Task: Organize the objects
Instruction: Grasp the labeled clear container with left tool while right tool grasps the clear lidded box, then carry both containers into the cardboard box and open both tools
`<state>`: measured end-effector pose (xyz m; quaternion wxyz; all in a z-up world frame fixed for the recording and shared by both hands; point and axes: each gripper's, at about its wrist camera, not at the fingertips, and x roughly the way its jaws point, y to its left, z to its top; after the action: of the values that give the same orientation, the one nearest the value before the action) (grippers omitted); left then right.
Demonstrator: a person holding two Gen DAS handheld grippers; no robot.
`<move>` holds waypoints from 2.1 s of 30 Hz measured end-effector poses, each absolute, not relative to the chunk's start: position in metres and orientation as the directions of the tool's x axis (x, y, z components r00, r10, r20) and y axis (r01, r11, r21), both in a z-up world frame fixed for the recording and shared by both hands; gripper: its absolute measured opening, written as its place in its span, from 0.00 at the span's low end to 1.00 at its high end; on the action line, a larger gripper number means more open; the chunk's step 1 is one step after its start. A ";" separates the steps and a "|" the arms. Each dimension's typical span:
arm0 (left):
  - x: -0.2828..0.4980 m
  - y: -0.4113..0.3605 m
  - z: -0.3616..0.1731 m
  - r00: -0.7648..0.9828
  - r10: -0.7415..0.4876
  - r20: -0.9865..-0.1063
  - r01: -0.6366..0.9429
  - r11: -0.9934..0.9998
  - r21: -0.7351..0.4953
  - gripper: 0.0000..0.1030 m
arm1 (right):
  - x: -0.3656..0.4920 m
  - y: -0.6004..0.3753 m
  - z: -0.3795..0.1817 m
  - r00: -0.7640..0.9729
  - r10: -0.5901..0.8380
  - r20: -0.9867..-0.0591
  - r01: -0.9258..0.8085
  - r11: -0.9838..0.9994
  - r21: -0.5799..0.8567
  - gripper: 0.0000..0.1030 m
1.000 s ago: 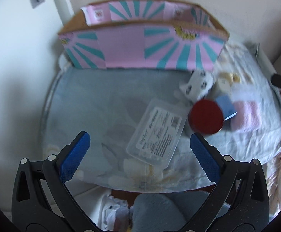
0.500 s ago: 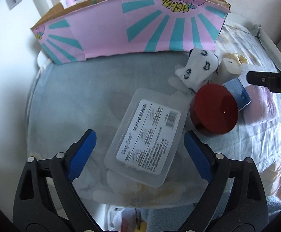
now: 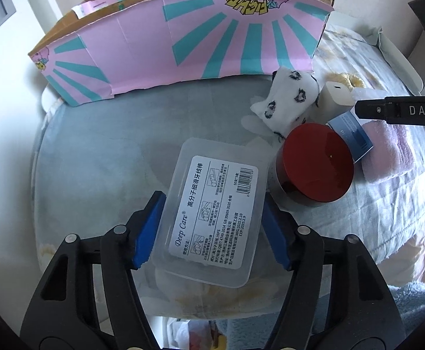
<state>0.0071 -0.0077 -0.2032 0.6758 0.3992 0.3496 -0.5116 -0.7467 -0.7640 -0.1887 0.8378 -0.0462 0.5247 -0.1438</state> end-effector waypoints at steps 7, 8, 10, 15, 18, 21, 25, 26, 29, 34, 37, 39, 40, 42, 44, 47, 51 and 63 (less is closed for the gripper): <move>0.015 -0.010 -0.195 0.243 -0.414 -0.877 0.964 0.203 0.171 0.58 | -0.754 -0.765 -0.172 0.440 -0.290 -0.850 0.223 0.952 -0.210 0.74; 0.019 -0.010 -0.192 0.244 -0.413 -0.877 0.963 0.213 0.168 0.58 | -0.756 -0.764 -0.167 0.446 -0.291 -0.846 0.223 0.952 -0.209 0.74; 0.020 -0.011 -0.182 0.247 -0.416 -0.875 0.959 0.234 0.160 0.58 | -0.758 -0.763 -0.159 0.453 -0.290 -0.843 0.227 0.952 -0.205 0.74; 0.024 -0.008 -0.146 0.276 -0.442 -0.853 0.947 0.275 0.164 0.57 | -0.758 -0.755 -0.128 0.490 -0.288 -0.823 0.226 0.954 -0.199 0.74; 0.026 -0.013 -0.116 0.312 -0.462 -0.830 0.937 0.295 0.187 0.54 | -0.756 -0.748 -0.104 0.523 -0.298 -0.799 0.212 0.953 -0.216 0.74; 0.033 -0.018 -0.087 0.342 -0.485 -0.805 0.925 0.324 0.198 0.54 | -0.757 -0.738 -0.081 0.564 -0.307 -0.767 0.188 0.952 -0.242 0.74; 0.049 -0.032 -0.053 0.376 -0.513 -0.772 0.913 0.347 0.214 0.54 | -0.747 -0.729 -0.058 0.601 -0.287 -0.746 0.157 0.957 -0.242 0.74; 0.055 -0.036 -0.044 0.379 -0.523 -0.764 0.912 0.353 0.210 0.54 | -0.744 -0.725 -0.052 0.609 -0.294 -0.737 0.174 0.956 -0.237 0.74; 0.068 -0.051 -0.023 0.389 -0.543 -0.744 0.907 0.365 0.208 0.54 | -0.732 -0.713 -0.037 0.629 -0.274 -0.728 0.147 0.961 -0.234 0.74; 0.093 -0.081 -0.002 0.387 -0.549 -0.741 0.909 0.364 0.204 0.54 | -0.705 -0.690 -0.015 0.652 -0.246 -0.717 0.109 0.966 -0.233 0.74; 0.114 -0.102 0.004 0.363 -0.543 -0.757 0.915 0.364 0.177 0.54 | -0.684 -0.674 -0.010 0.651 -0.224 -0.725 0.081 0.970 -0.227 0.74; 0.128 -0.117 0.004 0.359 -0.526 -0.771 0.910 0.382 0.164 0.54 | -0.667 -0.664 -0.011 0.644 -0.209 -0.736 0.058 0.973 -0.226 0.74; 0.135 -0.123 0.003 0.351 -0.519 -0.779 0.911 0.383 0.155 0.54 | -0.660 -0.660 -0.012 0.639 -0.203 -0.742 0.051 0.973 -0.223 0.74; 0.150 -0.138 0.000 0.334 -0.503 -0.797 0.912 0.386 0.139 0.54 | -0.643 -0.650 -0.017 0.628 -0.187 -0.755 0.029 0.976 -0.218 0.74; 0.166 -0.153 -0.007 0.322 -0.480 -0.816 0.912 0.387 0.132 0.54 | -0.627 -0.642 -0.024 0.609 -0.177 -0.773 0.011 0.977 -0.214 0.74; 0.182 -0.176 -0.024 0.310 -0.436 -0.845 0.912 0.387 0.135 0.54 | -0.604 -0.632 -0.040 0.578 -0.165 -0.799 -0.022 0.976 -0.218 0.74; 0.195 -0.198 -0.051 0.301 -0.383 -0.873 0.915 0.373 0.152 0.54 | -0.574 -0.622 -0.070 0.525 -0.166 -0.835 -0.034 0.976 -0.215 0.74; 0.214 -0.224 -0.130 0.238 -0.245 -0.940 0.923 0.358 0.140 0.54 | -0.539 -0.623 -0.146 0.387 -0.107 -0.916 -0.076 0.986 -0.147 0.74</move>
<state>0.2142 -0.2240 -0.1300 0.6908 0.3768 0.4495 -0.4228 -0.5392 -0.6227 -0.1461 0.8285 -0.0823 0.5538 -0.0094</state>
